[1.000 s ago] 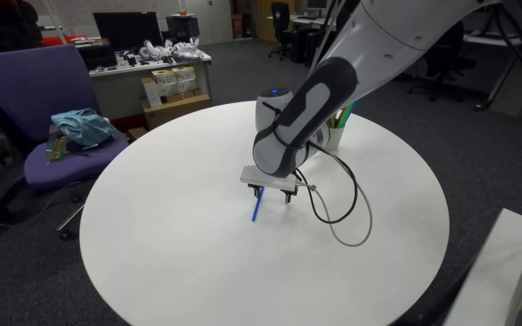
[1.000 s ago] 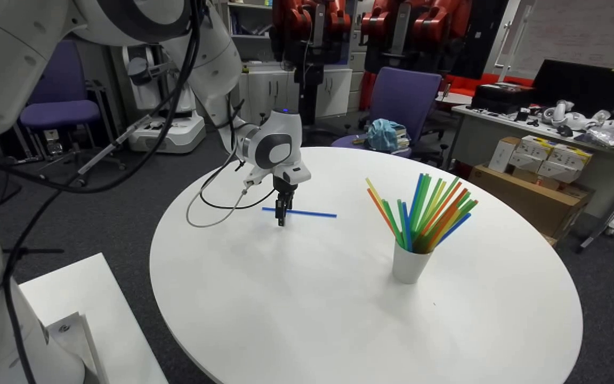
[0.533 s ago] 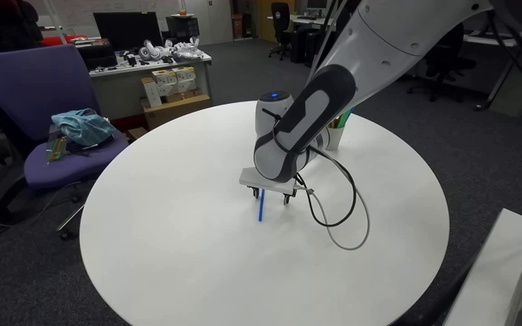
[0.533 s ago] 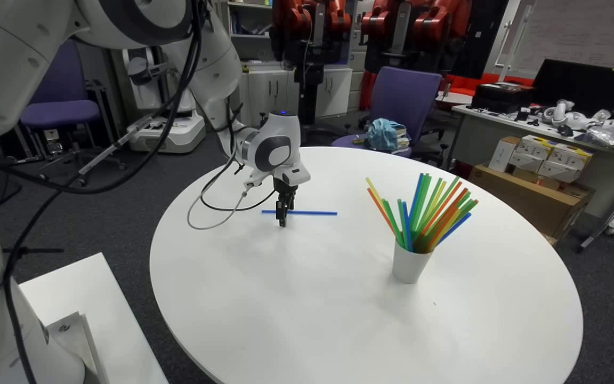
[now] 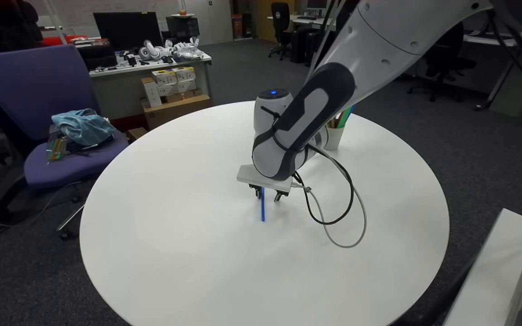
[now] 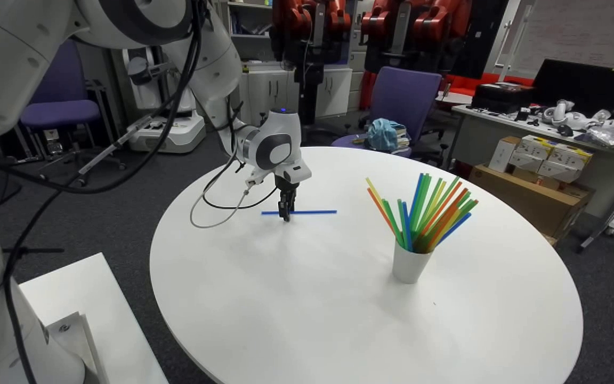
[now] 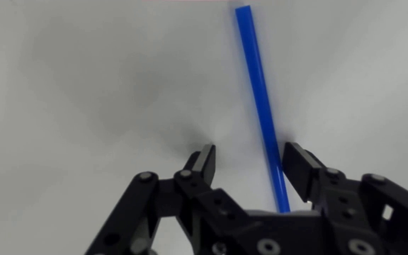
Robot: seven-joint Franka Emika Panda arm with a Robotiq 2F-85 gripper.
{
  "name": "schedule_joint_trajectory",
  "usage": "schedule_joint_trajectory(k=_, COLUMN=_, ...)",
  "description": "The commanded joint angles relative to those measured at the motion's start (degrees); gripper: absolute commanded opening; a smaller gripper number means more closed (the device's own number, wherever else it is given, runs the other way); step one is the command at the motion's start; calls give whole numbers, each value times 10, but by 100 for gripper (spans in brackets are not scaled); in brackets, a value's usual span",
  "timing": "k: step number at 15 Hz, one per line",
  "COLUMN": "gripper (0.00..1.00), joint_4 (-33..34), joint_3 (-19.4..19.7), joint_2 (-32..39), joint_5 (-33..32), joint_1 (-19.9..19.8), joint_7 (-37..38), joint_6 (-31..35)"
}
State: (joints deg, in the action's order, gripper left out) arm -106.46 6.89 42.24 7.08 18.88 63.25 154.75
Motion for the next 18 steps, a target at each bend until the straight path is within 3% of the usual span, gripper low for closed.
schedule_joint_trajectory(k=1, gripper=27, joint_4=-1, joint_3=7, joint_2=-1, joint_5=-15, joint_1=4, joint_7=10, joint_6=15)
schedule_joint_trajectory(k=4, gripper=5, joint_4=0, joint_3=14, joint_2=-7, joint_5=-19, joint_1=5, joint_7=9, joint_6=23)
schedule_joint_trajectory(k=8, gripper=0, joint_4=9, joint_3=75, joint_2=-21, joint_5=-52, joint_1=23, joint_7=26, joint_6=70)
schedule_joint_trajectory(k=14, gripper=0, joint_4=50, joint_3=239, joint_2=-38, joint_5=-113, joint_1=79, joint_7=71, joint_6=149)
schedule_joint_trajectory(k=18, gripper=0, joint_4=70, joint_3=379, joint_2=-19, joint_5=-127, joint_1=154, joint_7=126, joint_6=210)
